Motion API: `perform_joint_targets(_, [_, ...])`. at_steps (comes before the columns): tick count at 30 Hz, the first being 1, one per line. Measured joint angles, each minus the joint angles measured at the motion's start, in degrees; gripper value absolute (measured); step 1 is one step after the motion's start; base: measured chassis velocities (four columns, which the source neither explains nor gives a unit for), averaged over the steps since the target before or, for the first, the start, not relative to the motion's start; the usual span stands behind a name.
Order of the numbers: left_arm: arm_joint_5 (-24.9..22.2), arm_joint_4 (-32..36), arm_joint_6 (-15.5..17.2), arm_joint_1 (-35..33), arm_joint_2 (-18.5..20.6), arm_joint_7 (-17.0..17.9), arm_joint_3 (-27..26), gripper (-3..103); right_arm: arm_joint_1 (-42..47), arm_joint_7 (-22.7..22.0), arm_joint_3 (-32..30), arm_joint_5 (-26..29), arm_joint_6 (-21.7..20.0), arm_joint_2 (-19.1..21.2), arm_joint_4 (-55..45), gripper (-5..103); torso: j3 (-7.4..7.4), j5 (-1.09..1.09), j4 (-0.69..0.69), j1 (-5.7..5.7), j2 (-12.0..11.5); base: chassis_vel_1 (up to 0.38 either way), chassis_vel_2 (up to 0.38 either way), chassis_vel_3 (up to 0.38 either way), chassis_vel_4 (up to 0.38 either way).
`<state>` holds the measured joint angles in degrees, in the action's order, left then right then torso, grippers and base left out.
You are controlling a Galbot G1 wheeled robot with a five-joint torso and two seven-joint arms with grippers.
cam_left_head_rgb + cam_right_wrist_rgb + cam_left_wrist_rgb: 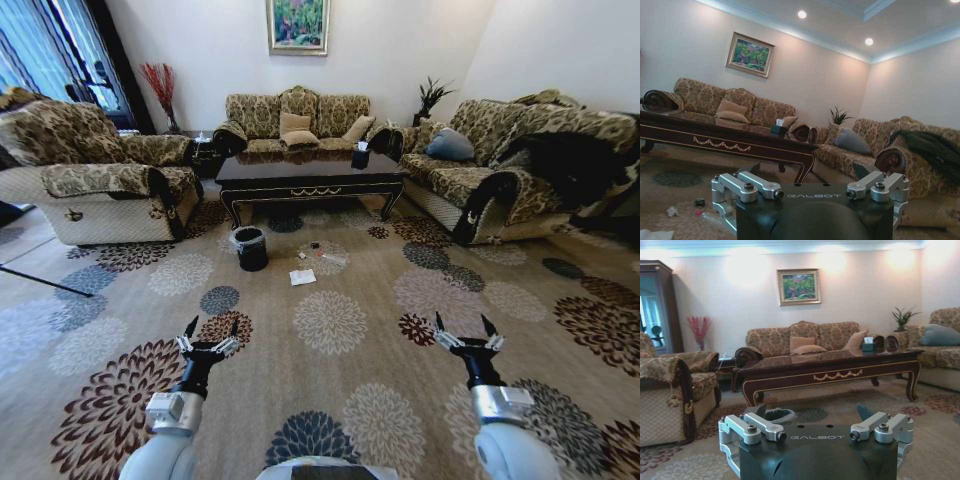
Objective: Move to the front of the table and pick up the trash from the floor, then place it into the trash bin.
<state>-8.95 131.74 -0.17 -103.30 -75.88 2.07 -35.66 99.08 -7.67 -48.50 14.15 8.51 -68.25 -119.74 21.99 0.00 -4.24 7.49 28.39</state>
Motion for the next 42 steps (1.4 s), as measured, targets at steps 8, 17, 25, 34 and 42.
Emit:
perform_joint_targets(8, [-0.9, 2.8, 0.5, -1.4, 1.0, -0.1, -0.6, 100, -0.5, -0.1, -1.0, 2.1, 0.0, 0.5, -0.4, 100, -1.11, 0.01, -0.01, -0.75, -1.8, 0.000, 0.000, 0.000, 0.000])
perform_joint_targets(17, [0.3, 4.1, -0.9, -3.1, -1.1, -0.1, 0.0, 100, 0.3, 0.2, -1.3, 5.0, 0.7, -0.1, -1.8, 100, -2.46, 0.00, -0.01, -1.49, -3.9, 0.000, 0.000, 0.000, 0.000])
perform_joint_targets(25, [1.2, 4.2, -1.2, -3.7, -1.2, -0.1, 0.4, 100, 1.6, 3.3, -1.0, 5.1, 2.2, -1.3, -3.4, 100, -3.70, 0.00, -0.01, -2.17, -5.9, 0.000, 0.000, 0.000, 0.000])
perform_joint_targets(34, [1.7, 4.5, -1.4, -3.7, -1.7, -0.1, 0.2, 100, 2.7, 9.9, -0.6, 4.8, 5.7, -2.1, -2.9, 100, -4.90, 0.00, 0.00, -2.89, -7.8, 0.000, 0.000, 0.000, 0.000])
perform_joint_targets(42, [1.4, 3.2, -2.0, -3.4, -2.4, 0.0, 0.0, 100, 2.4, 6.4, 1.1, -0.1, 3.5, -3.3, -3.2, 100, -6.24, 0.00, -0.01, -3.53, -9.8, 0.000, 0.000, 0.000, 0.000])
